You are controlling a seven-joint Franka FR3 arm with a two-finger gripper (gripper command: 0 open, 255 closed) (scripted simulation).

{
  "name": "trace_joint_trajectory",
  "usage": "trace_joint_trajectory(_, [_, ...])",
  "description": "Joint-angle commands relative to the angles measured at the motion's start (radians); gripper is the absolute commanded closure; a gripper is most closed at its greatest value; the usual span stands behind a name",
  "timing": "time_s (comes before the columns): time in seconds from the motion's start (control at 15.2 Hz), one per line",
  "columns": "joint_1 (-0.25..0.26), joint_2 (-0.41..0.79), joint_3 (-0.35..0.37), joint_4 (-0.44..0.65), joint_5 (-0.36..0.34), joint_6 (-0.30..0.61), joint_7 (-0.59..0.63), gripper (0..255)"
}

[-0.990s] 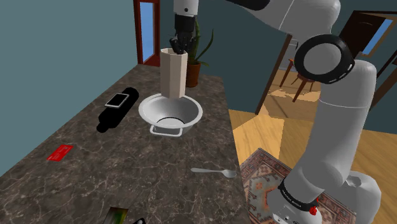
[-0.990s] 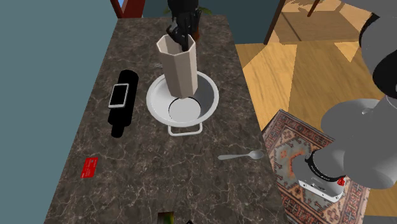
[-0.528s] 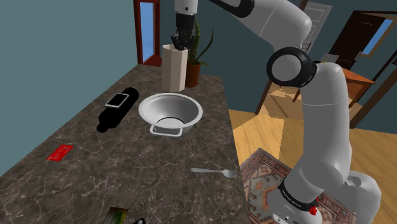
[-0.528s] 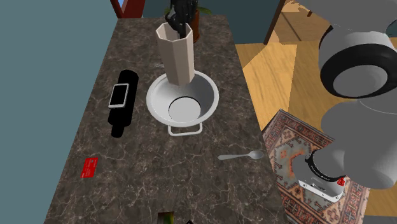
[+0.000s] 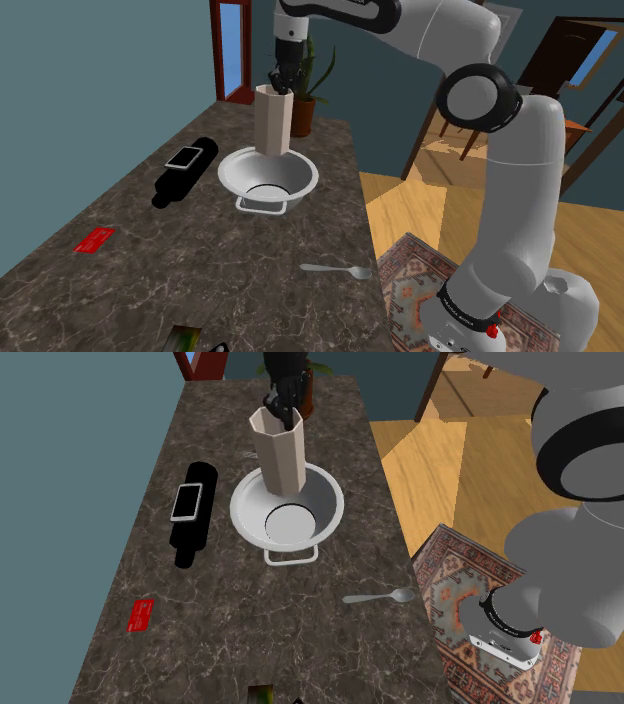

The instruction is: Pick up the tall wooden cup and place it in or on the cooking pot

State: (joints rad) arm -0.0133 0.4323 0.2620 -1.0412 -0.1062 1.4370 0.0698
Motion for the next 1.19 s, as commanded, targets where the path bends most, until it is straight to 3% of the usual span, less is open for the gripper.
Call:
trace_joint_trajectory(0.0, [-0.008, -0.022, 0.001, -0.065, 0.006, 0.044, 0.000, 255])
trace_joint_trajectory(0.79, [-0.030, -0.073, 0.000, -0.305, 0.018, 0.234, 0.000, 255])
trace_joint_trajectory(1.12, [-0.031, -0.075, -0.001, -0.319, 0.018, 0.246, 0.000, 255])
